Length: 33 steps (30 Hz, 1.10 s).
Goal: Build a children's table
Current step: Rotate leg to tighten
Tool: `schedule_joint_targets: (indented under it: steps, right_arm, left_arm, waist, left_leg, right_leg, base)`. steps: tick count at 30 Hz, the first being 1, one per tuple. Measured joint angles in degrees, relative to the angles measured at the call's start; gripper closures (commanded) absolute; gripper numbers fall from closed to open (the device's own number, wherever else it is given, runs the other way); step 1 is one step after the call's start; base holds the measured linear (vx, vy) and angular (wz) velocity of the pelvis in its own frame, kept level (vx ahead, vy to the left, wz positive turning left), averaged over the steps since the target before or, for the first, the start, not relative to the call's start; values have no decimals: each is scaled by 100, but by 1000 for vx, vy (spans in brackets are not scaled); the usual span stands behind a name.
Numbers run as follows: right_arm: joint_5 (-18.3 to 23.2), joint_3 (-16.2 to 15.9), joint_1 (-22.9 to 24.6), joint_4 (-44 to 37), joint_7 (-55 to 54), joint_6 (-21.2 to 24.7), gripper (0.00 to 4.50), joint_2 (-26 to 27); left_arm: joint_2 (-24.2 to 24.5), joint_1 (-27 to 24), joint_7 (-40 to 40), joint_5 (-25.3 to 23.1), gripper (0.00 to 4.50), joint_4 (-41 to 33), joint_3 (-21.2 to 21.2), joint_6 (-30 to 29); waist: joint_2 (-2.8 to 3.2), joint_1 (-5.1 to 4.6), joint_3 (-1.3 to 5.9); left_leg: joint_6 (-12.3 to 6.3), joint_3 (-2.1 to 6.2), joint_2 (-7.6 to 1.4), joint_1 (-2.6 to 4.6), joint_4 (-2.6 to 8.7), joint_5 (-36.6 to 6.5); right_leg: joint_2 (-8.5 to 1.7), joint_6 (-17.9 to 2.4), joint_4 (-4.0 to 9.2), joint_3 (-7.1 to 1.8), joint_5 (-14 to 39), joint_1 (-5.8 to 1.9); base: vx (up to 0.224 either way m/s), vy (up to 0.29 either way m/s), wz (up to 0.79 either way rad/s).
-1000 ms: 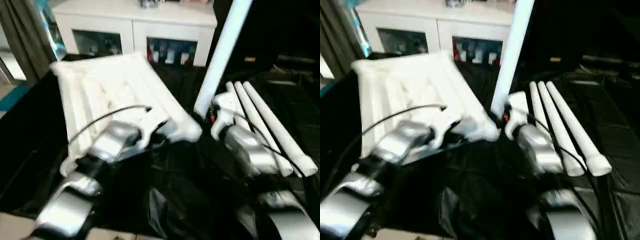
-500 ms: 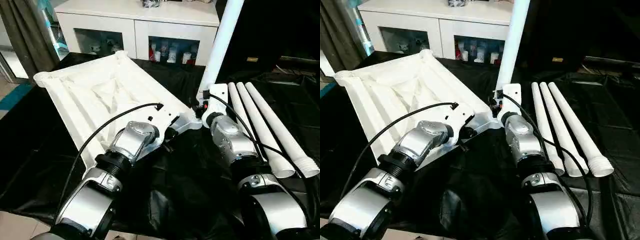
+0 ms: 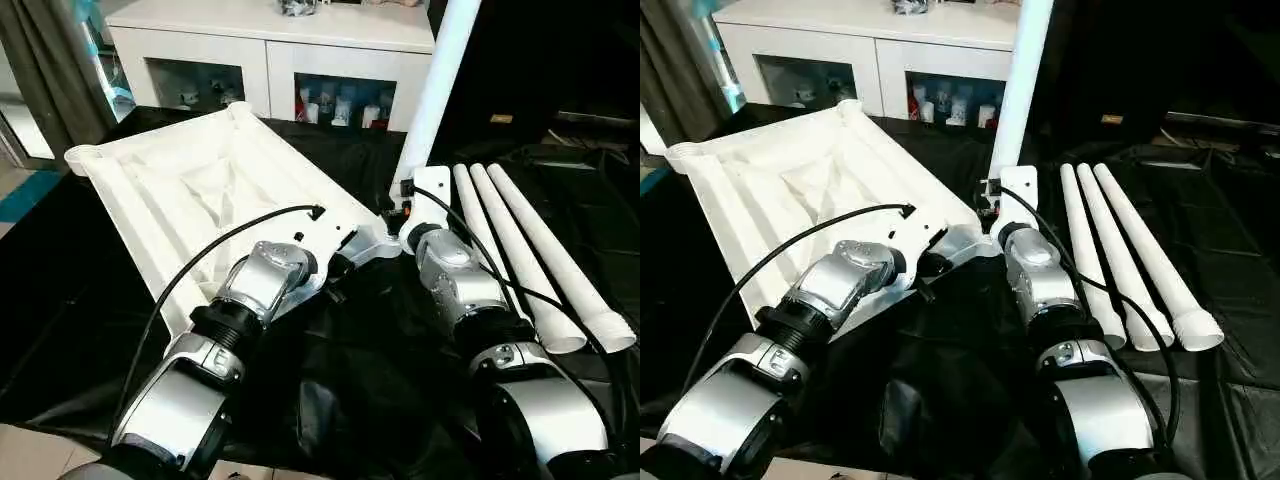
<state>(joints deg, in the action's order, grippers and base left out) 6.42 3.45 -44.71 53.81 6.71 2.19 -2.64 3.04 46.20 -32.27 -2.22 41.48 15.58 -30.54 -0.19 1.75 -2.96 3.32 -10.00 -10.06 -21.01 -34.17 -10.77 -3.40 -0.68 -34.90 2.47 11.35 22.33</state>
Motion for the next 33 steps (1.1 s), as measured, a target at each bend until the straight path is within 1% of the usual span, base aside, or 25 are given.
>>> schedule_joint_targets:
  steps: [2, 3, 5, 6, 8, 14, 16, 18, 20, 23, 26, 29, 31, 33]
  right_arm:
    - [0, 11, 79, 45, 17, -53, 175, 12]
    - [-2, 20, 56, 83, 36, -47, 155, 18]
    - [-1, 53, 50, 96, 129, -48, 138, 19]
    - [-1, 58, 35, 105, 155, -48, 138, 19]
    - [4, 62, 8, 124, 230, -50, 110, 20]
    - [18, 54, 103, -112, 669, -45, 56, 11]
    - [24, 26, 248, -270, 929, 40, 31, -39]
    - [23, -51, 358, -439, 1121, 163, 31, -135]
    - [20, -193, 587, -740, 1405, 346, 31, -290]
    - [82, -426, 1157, -1615, 2197, 687, 31, -734]
    - [181, -579, 1533, -2303, 2784, 979, 31, -1114]
    - [318, -737, 2005, -3064, 3457, 1180, 31, -1617]
    - [399, -790, 2192, -3381, 3775, 1291, 31, -1851]
    - [481, -790, 2333, -3643, 3980, 1389, 31, -2012]
  left_arm:
    - [23, 36, -2, 19, 450, 32, -9, -1]
    - [20, 76, 7, 3, 450, 63, -8, -2]
    - [30, 83, 7, 7, 450, 63, -15, 4]
    - [34, 86, 7, 7, 450, 63, -15, 15]
    - [56, 87, -14, 4, 450, 62, -15, 54]
    - [293, 17, -405, -12, 450, -53, 67, 281]
    - [419, -117, -621, -12, 450, -232, 80, 392]
    - [495, -181, -768, -3, 450, -338, 97, 461]
    - [572, -282, -961, 6, 450, -493, 134, 548]
    - [791, -550, -1400, 60, 450, -797, 220, 889]
    - [985, -728, -1766, 108, 450, -996, 248, 1102]
    - [1179, -930, -2193, 157, 450, -1275, 306, 1274]
    - [1257, -994, -2414, 227, 450, -1328, 313, 1356]
    - [1319, -1070, -2576, 261, 450, -1422, 314, 1402]
  waist:
    - [16, 0, -10]
    - [20, -6, -13]
    - [20, -6, -13]
    - [20, -4, -13]
    - [20, -4, -13]
    - [38, -21, -24]
    - [45, 6, -29]
    - [66, 33, -42]
    - [78, 67, -49]
    - [85, 179, -54]
    - [90, 216, -56]
    - [109, 305, -67]
    - [131, 331, -76]
    - [145, 336, -77]
  left_leg:
    - [0, -4, 2, -9, 0, 0]
    - [0, -5, 2, -12, 2, 0]
    - [0, -5, 1, -19, 9, 0]
    - [0, -6, 1, -21, 12, 0]
    - [0, -6, 1, -26, 19, 0]
    - [-1, -7, 0, -41, 26, 1]
    - [-2, -7, -1, -48, 31, 1]
    - [-9, -7, -1, -59, 30, 6]
    - [-32, -8, -1, -77, 29, 18]
    - [-37, -5, -1, -96, 29, 17]
    - [-38, -4, -2, -100, 26, 18]
    - [-37, -6, -2, -100, 22, 18]
    - [-39, -7, -1, -98, 17, 21]
    - [-40, -8, -2, -95, 16, 23]
  right_leg:
    - [0, 0, 0, -7, 0, 11]
    - [0, 0, 0, -7, -1, 15]
    - [0, 0, 0, -5, -1, 25]
    - [0, 0, 0, -5, -1, 29]
    - [1, -1, 0, -4, -1, 39]
    - [2, -1, -1, -3, -1, 63]
    - [2, -5, 0, 1, 2, 68]
    - [1, -7, 2, 2, 3, 74]
    - [1, -8, 7, 6, 4, 83]
    - [0, -8, 12, 10, 4, 93]
    - [-2, -8, 11, 9, 4, 94]
    - [-4, -9, 10, 8, 4, 93]
    - [-5, -8, 1, 6, 4, 92]
    - [-6, -8, -3, 5, 4, 92]
  base:
    - [0, 0, 0]
    - [0, 0, 0]
    - [0, 0, 0]
    - [0, 0, 0]
    - [0, 0, 0]
    - [0, 0, 0]
    - [0, 0, 0]
    - [0, 0, 0]
    - [0, 0, 0]
    - [0, 0, 0]
    - [0, 0, 0]
    - [0, 0, 0]
    - [0, 0, 0]
    - [0, 0, 0]
